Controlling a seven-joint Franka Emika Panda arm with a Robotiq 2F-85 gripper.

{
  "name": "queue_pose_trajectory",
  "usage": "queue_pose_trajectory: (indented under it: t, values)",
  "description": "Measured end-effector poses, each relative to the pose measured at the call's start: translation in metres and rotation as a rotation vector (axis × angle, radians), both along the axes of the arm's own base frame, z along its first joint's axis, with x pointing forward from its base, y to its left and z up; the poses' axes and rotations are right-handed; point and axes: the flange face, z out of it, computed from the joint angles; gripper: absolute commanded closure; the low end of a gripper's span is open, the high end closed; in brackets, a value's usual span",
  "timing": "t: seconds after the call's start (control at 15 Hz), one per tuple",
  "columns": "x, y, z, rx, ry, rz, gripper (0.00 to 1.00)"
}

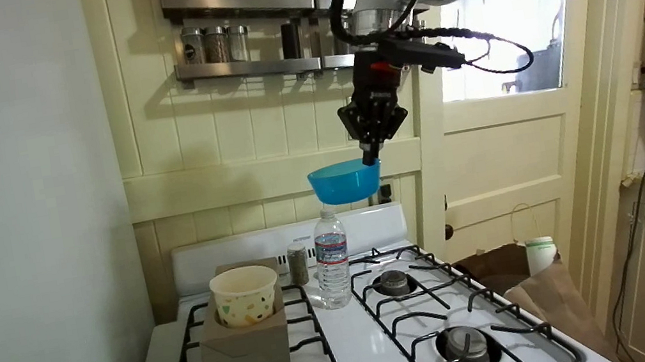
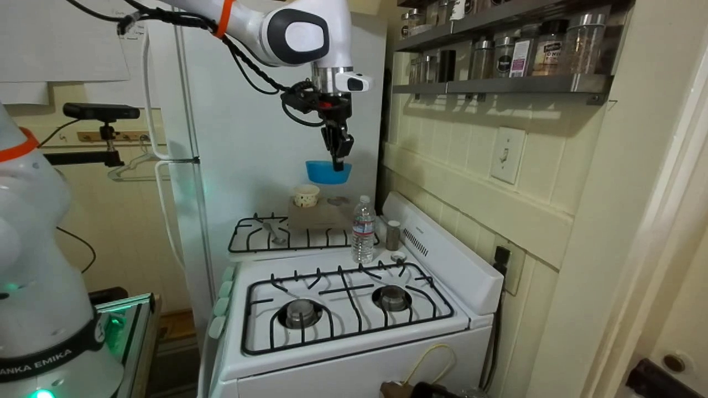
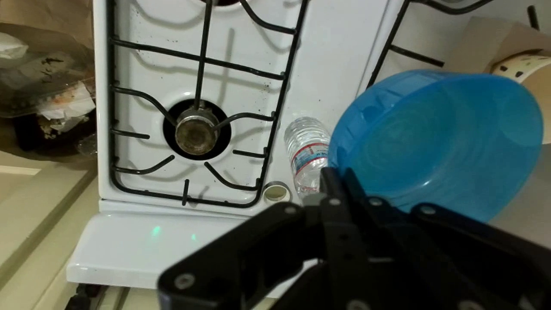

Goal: Take the blue bowl and put it next to the paper cup

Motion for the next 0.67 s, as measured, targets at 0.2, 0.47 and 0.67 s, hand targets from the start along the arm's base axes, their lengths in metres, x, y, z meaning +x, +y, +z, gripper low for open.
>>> queue_pose_trajectory:
  t: [0.2,0.47,0.67]
  values:
    - [0.001,-0.002,-0.002,0.000,0.001,0.009,0.99]
    - [0.022,0.011,-0.011,0.004,-0.076,0.054,0.99]
    - [0.047,0.032,-0.032,0.026,-0.112,0.127,0.99]
